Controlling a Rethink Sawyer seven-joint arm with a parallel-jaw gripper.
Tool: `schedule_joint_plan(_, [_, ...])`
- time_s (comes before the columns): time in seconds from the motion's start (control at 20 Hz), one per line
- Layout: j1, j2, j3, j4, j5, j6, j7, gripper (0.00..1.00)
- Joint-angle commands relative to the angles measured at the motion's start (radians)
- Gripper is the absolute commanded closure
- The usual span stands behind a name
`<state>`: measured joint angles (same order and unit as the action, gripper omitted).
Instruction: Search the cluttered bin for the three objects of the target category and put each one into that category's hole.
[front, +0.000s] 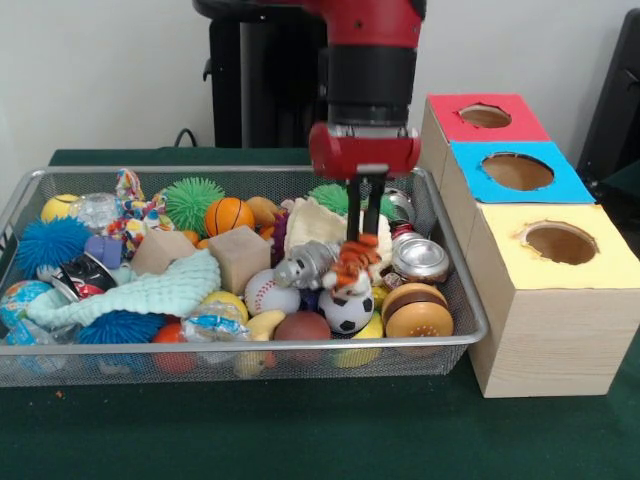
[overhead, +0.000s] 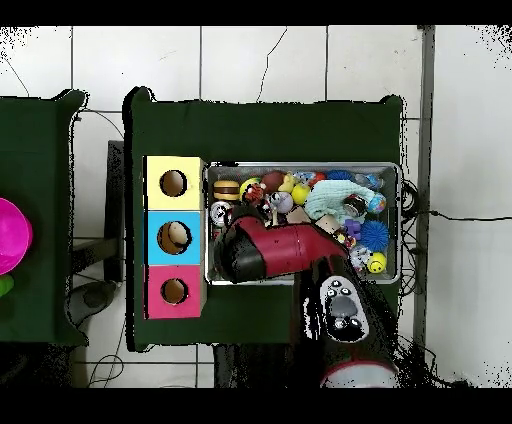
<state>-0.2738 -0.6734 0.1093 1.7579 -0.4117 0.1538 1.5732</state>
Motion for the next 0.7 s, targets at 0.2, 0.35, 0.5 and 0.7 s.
schedule_joint_plan(0.2, [0.027,-0.313,0.065,0.158,0.163,0.461,0.045,1.00])
schedule_joint_plan(0.35, [0.033,-0.351,0.072,0.210,0.195,0.450,0.097,1.00])
schedule_joint_plan(0.5, [0.063,-0.423,0.046,0.311,0.255,0.443,0.154,1.00])
schedule_joint_plan(0.7, [0.117,-0.485,0.006,0.423,0.332,0.387,0.245,1.00])
